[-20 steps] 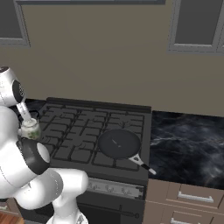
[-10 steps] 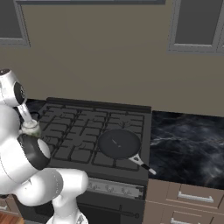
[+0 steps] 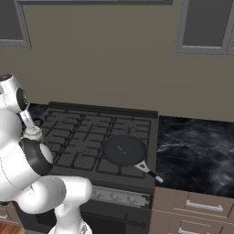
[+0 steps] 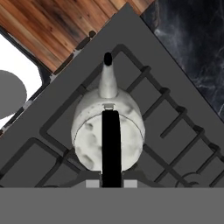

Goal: Pick the kettle from the counter and place it on a stove burner. Then turn the burner on.

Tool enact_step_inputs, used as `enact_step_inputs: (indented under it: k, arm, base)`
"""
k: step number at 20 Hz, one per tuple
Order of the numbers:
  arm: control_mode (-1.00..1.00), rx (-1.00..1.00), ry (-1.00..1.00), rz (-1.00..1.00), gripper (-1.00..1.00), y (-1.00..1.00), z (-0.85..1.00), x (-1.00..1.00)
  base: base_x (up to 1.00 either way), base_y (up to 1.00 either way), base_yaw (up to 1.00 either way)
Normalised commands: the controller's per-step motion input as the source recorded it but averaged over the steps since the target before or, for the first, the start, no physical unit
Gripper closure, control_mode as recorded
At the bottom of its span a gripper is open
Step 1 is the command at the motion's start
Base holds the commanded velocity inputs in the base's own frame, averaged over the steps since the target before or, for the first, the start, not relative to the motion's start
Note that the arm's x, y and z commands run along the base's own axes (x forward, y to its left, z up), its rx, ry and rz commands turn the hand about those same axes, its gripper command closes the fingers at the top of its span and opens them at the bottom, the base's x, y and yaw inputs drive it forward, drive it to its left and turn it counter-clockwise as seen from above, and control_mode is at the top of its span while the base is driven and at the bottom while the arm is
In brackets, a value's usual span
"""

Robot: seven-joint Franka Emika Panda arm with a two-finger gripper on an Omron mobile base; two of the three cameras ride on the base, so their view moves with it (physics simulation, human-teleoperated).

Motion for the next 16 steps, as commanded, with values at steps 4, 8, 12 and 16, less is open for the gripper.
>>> enact_step_inputs:
  k: [4, 8, 12, 16]
  arm:
    - [-1.0, 0.0, 0.0, 0.0, 1.0, 0.0, -0.07, 0.06]
    - [-1.0, 0.0, 0.0, 0.0, 1.0, 0.0, -0.08, 0.07]
    - [-1.0, 0.0, 0.0, 0.0, 1.0, 0.0, -0.07, 0.07]
    - [-1.0, 0.0, 0.0, 0.0, 1.0, 0.02, -0.08, 0.07]
  base:
    - [0.0, 0.0, 0.0]
    - [0.0, 0.0, 0.0]
    - [0.0, 0.0, 0.0]
    - [0.0, 0.0, 0.0]
